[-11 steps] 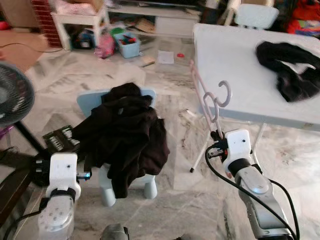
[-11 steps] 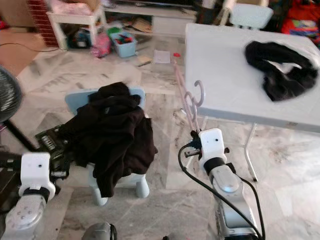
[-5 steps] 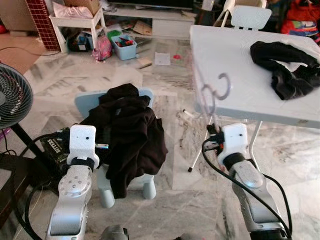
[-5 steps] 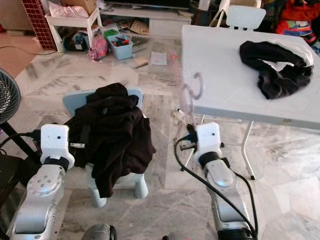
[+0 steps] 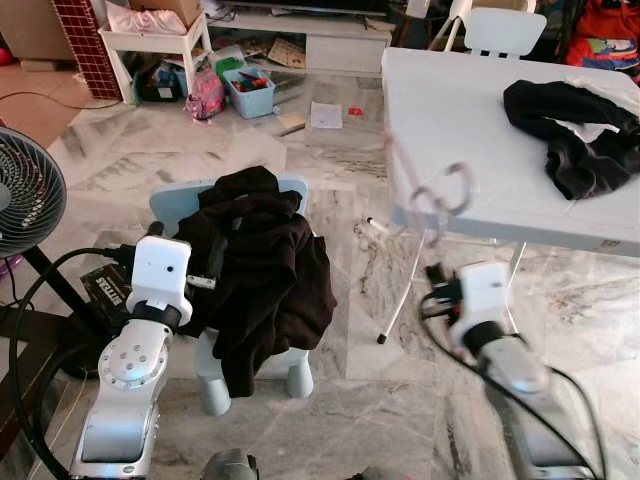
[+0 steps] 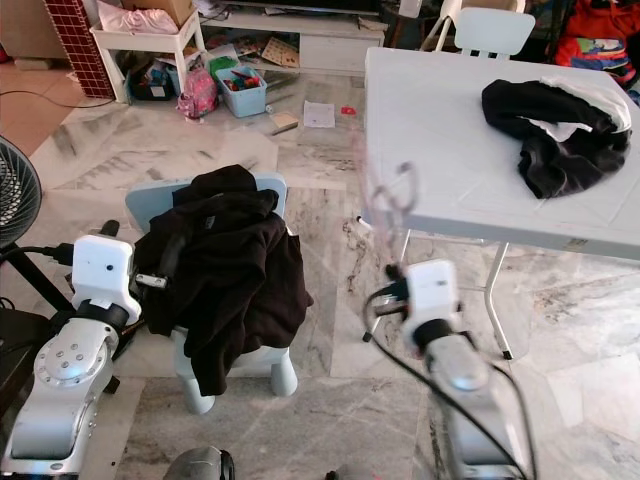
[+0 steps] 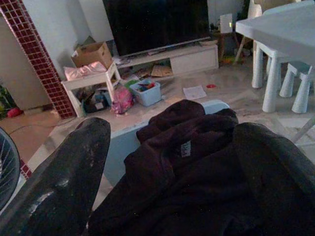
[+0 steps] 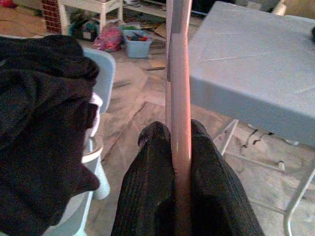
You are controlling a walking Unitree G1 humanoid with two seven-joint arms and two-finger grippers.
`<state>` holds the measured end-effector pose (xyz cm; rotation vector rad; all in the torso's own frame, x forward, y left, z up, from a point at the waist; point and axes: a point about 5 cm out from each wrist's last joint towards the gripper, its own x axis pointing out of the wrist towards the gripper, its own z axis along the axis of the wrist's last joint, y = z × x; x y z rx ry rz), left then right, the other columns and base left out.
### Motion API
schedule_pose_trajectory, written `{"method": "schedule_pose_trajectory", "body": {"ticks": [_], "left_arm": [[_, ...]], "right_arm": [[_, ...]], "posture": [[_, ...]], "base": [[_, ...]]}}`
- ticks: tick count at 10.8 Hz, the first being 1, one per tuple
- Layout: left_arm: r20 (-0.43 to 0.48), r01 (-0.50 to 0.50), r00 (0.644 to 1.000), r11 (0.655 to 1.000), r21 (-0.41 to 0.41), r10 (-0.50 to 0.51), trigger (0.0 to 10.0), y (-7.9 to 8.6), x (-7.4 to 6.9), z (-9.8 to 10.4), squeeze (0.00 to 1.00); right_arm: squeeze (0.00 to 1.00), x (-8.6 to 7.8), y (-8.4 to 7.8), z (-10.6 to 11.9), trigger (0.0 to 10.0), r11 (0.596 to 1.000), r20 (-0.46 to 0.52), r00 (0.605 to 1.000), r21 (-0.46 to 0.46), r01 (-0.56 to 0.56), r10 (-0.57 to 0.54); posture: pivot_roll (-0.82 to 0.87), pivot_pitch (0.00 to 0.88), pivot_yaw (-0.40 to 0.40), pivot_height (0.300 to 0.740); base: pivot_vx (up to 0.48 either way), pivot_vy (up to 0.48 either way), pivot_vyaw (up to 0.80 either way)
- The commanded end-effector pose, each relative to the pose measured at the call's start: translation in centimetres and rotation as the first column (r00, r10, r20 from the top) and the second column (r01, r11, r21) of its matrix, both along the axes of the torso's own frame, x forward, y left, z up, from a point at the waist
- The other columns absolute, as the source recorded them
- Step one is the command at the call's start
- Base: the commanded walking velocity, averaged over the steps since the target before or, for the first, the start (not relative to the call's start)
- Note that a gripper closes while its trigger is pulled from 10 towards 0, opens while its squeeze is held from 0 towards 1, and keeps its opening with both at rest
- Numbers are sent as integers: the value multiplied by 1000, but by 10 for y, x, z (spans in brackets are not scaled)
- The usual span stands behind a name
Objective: Hang hanger
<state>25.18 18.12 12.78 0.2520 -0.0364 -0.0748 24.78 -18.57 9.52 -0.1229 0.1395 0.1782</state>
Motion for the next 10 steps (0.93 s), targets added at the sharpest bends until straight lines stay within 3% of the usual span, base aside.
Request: {"method": "schedule_pose_trajectory", "body": {"ticks": [1,3,4,5,8,10], "left_arm": [[13,2,1000,1000,-1,-2,10000,1,5,5,0],[-15,74,997,997,12,-74,10000,-9,13,2,0],[30,47,998,999,17,-48,10000,-4,18,8,0],[40,82,996,997,-15,-81,10000,-3,14,10,0],[10,85,996,993,-80,-85,10000,-5,-16,-4,0],[-2,81,997,994,-80,-82,10000,-3,-17,-7,0]], "right_arm": [[0,0,-6,7,10000,1000,15,1000,3,14,-14],[0,3,-13,12,10000,998,25,998,-10,54,-54],[0,0,-20,10,10000,996,21,996,-25,82,-82],[0,-4,-23,10,10000,995,16,996,-22,93,-93],[0,-22,-35,7,10000,992,-29,992,-10,123,-123],[0,-27,-41,7,10000,992,-43,992,-30,120,-122]], "posture": [[-22,0,-42,740],[-33,0,-37,740],[-38,0,-31,740],[-43,0,-30,740],[-47,0,-31,740],[-52,0,-28,740]], "base": [[0,0,0],[0,0,0],[0,0,0],[0,0,0],[0,0,0],[0,0,0]]}}
